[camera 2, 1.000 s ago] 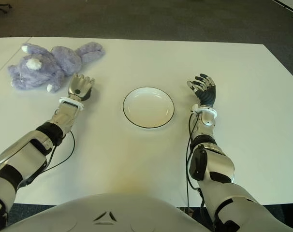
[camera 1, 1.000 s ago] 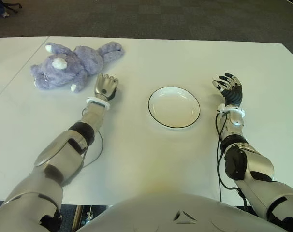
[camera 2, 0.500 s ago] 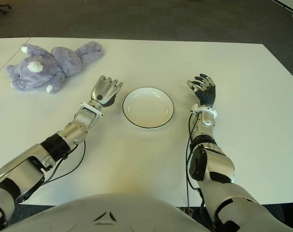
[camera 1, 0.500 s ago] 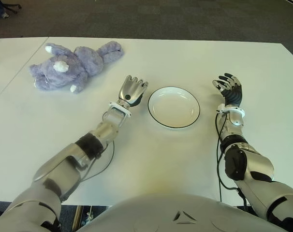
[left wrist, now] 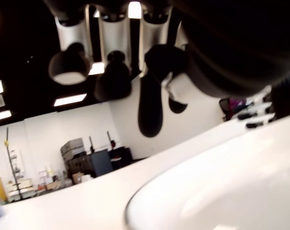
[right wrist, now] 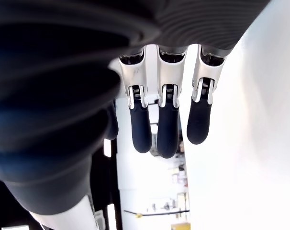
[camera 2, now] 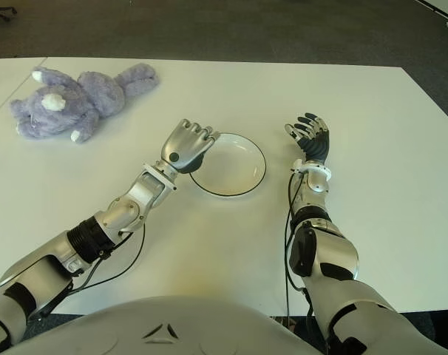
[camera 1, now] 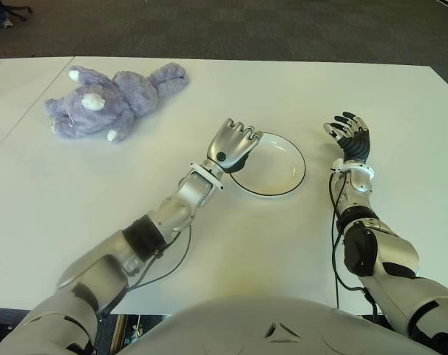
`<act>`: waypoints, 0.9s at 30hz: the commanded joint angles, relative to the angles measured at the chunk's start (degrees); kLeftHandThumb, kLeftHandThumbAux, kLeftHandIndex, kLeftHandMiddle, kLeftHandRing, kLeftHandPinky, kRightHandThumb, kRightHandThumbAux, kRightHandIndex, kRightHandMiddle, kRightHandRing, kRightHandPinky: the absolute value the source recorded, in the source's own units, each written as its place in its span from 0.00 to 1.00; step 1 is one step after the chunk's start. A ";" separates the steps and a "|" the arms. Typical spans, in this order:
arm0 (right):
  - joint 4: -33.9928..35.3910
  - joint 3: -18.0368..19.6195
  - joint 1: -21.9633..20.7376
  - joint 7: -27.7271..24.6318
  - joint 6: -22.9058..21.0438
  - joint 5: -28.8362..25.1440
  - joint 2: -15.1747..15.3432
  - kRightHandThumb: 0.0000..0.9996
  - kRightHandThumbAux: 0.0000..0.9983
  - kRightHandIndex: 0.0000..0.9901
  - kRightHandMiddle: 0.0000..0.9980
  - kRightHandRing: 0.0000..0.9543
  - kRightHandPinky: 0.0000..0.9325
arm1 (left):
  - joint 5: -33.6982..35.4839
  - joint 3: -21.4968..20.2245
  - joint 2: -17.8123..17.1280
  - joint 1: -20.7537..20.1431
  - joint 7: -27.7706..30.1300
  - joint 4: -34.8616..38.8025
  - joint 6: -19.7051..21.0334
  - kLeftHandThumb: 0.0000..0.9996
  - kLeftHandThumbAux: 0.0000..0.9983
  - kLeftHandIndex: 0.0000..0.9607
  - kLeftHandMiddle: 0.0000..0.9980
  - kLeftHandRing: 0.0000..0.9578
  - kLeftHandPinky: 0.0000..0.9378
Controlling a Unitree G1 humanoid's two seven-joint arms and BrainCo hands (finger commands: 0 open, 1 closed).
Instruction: Put the doll into the plate.
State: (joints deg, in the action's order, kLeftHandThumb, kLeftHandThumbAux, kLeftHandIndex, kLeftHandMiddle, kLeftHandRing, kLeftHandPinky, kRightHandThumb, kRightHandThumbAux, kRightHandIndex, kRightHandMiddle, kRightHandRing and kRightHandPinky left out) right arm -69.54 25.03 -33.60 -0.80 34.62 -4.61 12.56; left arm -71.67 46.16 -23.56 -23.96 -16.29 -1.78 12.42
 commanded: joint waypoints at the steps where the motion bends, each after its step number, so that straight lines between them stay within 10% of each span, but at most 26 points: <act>1: -7.62 -0.84 11.22 1.17 -8.35 0.33 -4.37 0.13 0.87 0.25 0.31 0.35 0.35 | -1.30 -2.00 -1.23 1.00 -3.33 1.83 -3.64 0.85 0.67 0.42 0.55 0.80 0.86; 9: -7.58 -1.20 11.42 1.08 -7.68 0.16 -4.65 0.14 0.87 0.25 0.31 0.35 0.36 | -0.07 -12.84 -6.70 -4.15 -16.58 -2.16 -6.00 0.85 0.66 0.46 0.53 0.67 0.69; 10: -7.57 -1.26 11.46 1.08 -7.60 0.13 -4.67 0.14 0.87 0.25 0.32 0.35 0.35 | -0.38 -14.02 -7.23 -4.01 -17.56 -1.83 -5.53 0.73 0.69 0.43 0.37 0.48 0.51; 12: -7.57 -1.37 11.51 1.13 -7.55 0.07 -4.70 0.14 0.87 0.25 0.32 0.35 0.35 | -1.77 -15.80 -8.04 -2.70 -17.39 0.10 -3.73 0.70 0.70 0.43 0.33 0.43 0.46; 14: -7.58 -1.40 11.55 1.18 -7.65 -0.03 -4.75 0.14 0.87 0.25 0.32 0.35 0.35 | -4.05 -17.69 -8.97 0.39 -14.20 4.08 -0.46 0.29 0.49 0.13 0.14 0.18 0.20; 17: -7.58 -1.15 11.55 1.01 -7.70 -0.41 -4.81 0.15 0.87 0.25 0.32 0.35 0.35 | -6.71 -22.10 -12.53 6.98 -9.44 10.02 3.74 0.19 0.42 0.01 0.03 0.01 0.01; 27: -7.59 -1.06 11.46 0.99 -7.78 -0.64 -4.95 0.21 0.88 0.25 0.31 0.34 0.35 | -6.13 -37.27 -20.96 13.48 -5.41 16.11 7.17 0.17 0.26 0.00 0.00 0.00 0.00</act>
State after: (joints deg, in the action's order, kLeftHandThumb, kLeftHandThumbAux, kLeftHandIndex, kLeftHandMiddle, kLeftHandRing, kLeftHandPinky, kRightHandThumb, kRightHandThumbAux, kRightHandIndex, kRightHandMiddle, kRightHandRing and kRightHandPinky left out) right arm -69.54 23.81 -33.45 -0.25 34.62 -4.65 12.58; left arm -78.19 16.81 -39.93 -13.99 -25.00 10.95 18.19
